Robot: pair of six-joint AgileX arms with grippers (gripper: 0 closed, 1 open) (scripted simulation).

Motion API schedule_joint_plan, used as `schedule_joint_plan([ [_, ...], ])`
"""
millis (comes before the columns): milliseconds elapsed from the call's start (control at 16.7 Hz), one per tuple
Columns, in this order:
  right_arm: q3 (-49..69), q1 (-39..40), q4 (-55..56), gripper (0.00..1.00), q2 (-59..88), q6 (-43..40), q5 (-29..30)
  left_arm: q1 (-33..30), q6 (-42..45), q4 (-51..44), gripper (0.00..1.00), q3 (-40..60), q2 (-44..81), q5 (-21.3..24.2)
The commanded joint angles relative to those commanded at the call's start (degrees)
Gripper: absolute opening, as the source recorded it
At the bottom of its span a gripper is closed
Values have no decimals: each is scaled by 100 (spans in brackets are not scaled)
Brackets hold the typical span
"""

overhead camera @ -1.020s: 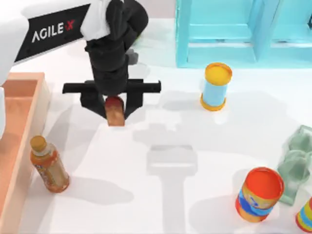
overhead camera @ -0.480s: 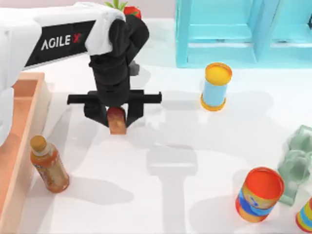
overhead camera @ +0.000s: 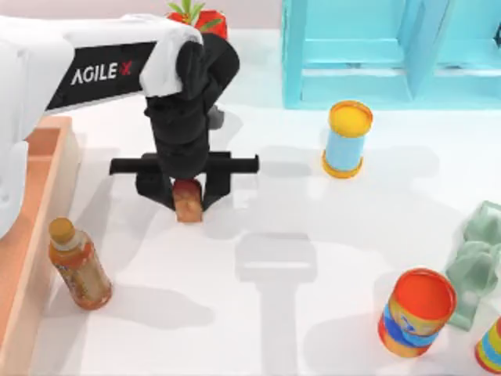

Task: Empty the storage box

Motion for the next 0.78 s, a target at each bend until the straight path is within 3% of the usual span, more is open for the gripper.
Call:
schedule_joint_plan([
  [600, 0, 0, 0, 100, 0, 0, 0, 0, 0, 0, 98, 0, 0, 0],
  [780, 0, 0, 0, 100, 0, 0, 0, 0, 0, 0, 100, 0, 0, 0],
])
